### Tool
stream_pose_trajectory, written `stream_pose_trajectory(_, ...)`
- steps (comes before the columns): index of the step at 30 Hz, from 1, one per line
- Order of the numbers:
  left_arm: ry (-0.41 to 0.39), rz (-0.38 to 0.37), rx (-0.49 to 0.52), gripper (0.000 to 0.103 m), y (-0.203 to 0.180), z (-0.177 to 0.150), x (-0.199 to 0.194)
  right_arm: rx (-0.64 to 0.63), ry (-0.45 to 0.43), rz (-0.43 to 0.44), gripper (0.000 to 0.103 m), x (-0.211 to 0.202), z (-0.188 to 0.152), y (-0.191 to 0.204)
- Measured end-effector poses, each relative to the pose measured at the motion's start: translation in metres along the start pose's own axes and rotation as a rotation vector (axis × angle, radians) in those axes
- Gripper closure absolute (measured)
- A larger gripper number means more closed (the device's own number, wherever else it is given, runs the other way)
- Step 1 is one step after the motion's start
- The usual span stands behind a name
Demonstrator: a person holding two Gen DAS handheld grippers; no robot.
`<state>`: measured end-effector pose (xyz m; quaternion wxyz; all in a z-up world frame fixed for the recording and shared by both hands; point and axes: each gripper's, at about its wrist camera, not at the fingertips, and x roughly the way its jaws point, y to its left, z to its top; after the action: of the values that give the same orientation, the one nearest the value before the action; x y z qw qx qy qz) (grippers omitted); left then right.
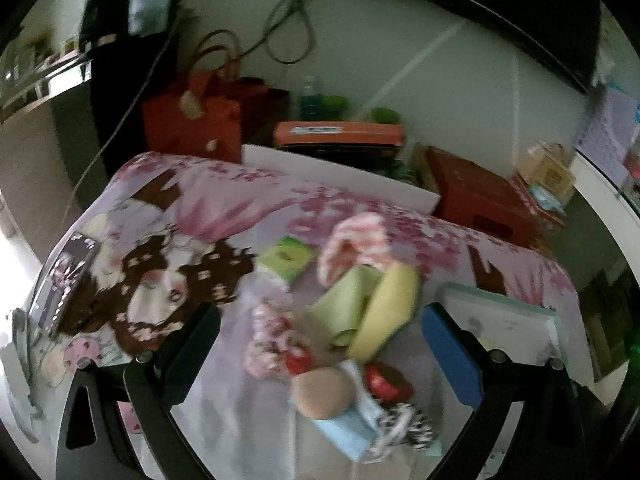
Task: Organize soft objects
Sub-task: 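Move both tools back toward the pile of soft items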
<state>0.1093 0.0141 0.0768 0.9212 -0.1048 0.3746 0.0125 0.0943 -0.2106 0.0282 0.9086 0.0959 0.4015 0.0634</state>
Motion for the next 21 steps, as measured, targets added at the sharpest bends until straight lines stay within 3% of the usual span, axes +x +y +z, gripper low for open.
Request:
stream_pose_trajectory(6,0.038,0.048,-0.075,0.002,0.035,-0.009,0.003,-0.055,0.107,0.087,0.000,0.021,-0.021,0.034)
stream_pose_trajectory(11,0.160,-0.002,-0.134,0.003,0.049,-0.023,0.021,-0.100,0.137,0.055,0.000,0.027,-0.034,0.046)
stream_pose_trajectory(16,0.237,0.046,-0.121,0.003,0.053,-0.037,0.035,-0.128,0.167,0.056,0.000,0.029,-0.044,0.051)
stream_pose_trajectory(21,0.294,0.044,-0.153,0.003,0.057,-0.043,0.046,-0.207,0.176,0.020,0.003,0.028,-0.048,0.059)
